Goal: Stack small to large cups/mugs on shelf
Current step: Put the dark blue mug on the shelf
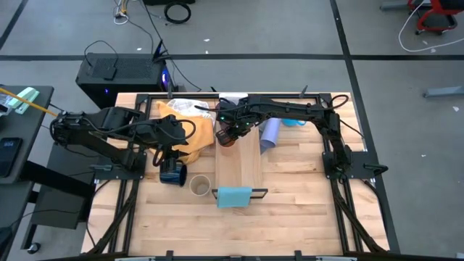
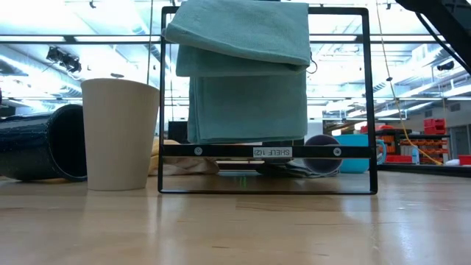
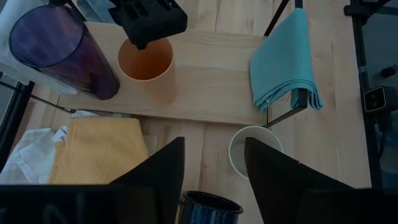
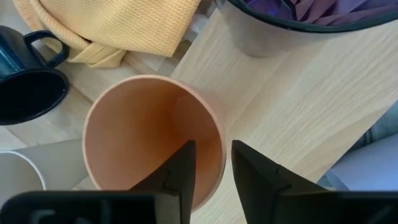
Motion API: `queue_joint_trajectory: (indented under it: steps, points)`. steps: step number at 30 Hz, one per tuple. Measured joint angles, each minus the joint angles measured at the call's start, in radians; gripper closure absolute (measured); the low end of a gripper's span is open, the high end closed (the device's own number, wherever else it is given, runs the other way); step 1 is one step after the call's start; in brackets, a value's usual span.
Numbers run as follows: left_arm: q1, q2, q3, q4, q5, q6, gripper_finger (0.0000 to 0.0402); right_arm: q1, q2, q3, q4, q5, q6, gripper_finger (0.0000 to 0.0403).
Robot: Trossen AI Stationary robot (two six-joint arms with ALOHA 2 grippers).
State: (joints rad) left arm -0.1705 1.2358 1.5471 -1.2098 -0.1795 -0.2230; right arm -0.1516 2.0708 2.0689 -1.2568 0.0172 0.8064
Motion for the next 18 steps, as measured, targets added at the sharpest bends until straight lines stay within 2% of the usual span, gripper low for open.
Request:
queue_joint_trajectory:
  steps: [18]
  points:
    - [0.0,0.0,0.0,0.0,0.0,-0.001,0.0222,0.003,-0.018,0.0,0.008,-0.004,0.004,0.0279]
